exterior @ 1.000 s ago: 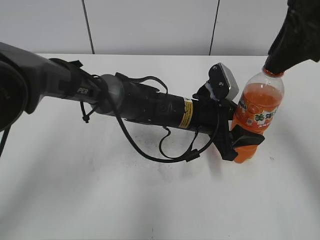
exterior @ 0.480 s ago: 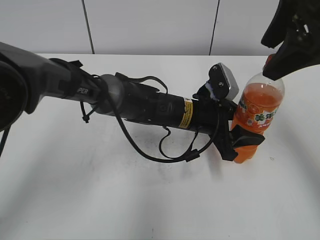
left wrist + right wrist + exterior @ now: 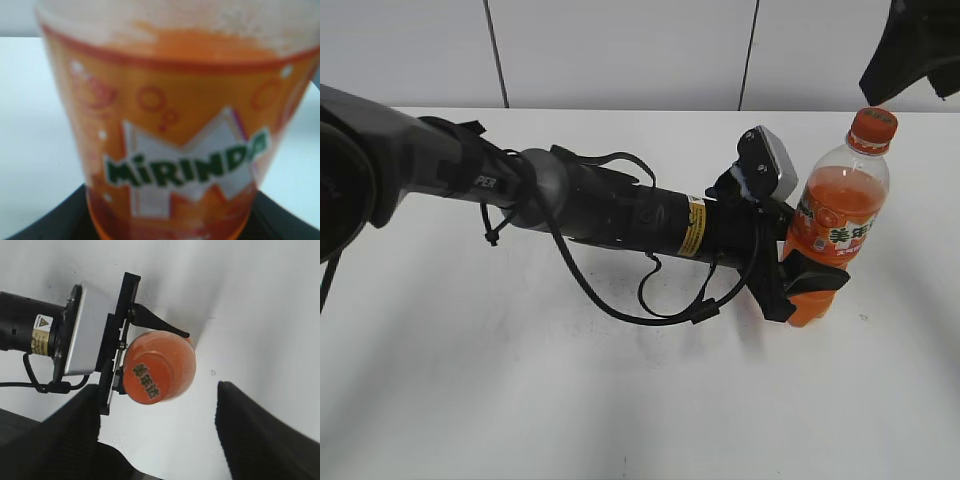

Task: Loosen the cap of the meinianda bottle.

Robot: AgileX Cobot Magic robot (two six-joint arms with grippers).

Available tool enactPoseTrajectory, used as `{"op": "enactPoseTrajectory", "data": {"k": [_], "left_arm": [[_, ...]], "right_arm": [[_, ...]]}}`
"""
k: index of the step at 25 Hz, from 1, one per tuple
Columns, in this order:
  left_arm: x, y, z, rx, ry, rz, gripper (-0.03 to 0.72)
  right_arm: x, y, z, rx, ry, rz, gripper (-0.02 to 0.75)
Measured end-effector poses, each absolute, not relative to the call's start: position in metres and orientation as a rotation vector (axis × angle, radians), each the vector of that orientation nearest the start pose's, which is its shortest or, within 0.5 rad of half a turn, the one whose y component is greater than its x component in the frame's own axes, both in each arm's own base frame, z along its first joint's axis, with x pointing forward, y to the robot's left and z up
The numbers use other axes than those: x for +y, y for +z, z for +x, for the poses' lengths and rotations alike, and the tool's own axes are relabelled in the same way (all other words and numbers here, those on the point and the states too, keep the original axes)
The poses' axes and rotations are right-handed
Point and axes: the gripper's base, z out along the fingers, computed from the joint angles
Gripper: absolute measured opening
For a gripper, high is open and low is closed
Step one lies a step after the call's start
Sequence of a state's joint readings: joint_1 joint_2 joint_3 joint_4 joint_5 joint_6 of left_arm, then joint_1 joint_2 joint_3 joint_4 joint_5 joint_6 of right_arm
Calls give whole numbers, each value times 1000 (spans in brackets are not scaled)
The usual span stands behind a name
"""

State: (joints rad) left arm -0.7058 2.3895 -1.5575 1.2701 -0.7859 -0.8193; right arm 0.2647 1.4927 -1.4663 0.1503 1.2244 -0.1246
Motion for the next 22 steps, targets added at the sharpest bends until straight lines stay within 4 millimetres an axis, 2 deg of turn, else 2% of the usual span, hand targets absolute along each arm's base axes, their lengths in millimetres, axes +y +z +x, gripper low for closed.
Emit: {"op": "enactPoseTrajectory", "data": {"k": [4, 13, 15, 21, 22], "left_arm": [[-366, 104, 335, 1474, -980, 1400, 405], [-366, 104, 335, 1474, -980, 1400, 405], [-366, 104, 335, 1474, -980, 1400, 405], [-366, 104, 335, 1475, -980, 1399, 405], [-366, 104, 335, 1475, -980, 1399, 405]], "right_arm": [[91, 358, 290, 2723, 250, -404, 535], [98, 338, 304, 2792, 294, -393, 517], [98, 336, 306, 2799, 285, -394, 478], [98, 335, 306, 2800, 289, -395, 277], [98, 335, 306, 2800, 290, -394, 263]]}}
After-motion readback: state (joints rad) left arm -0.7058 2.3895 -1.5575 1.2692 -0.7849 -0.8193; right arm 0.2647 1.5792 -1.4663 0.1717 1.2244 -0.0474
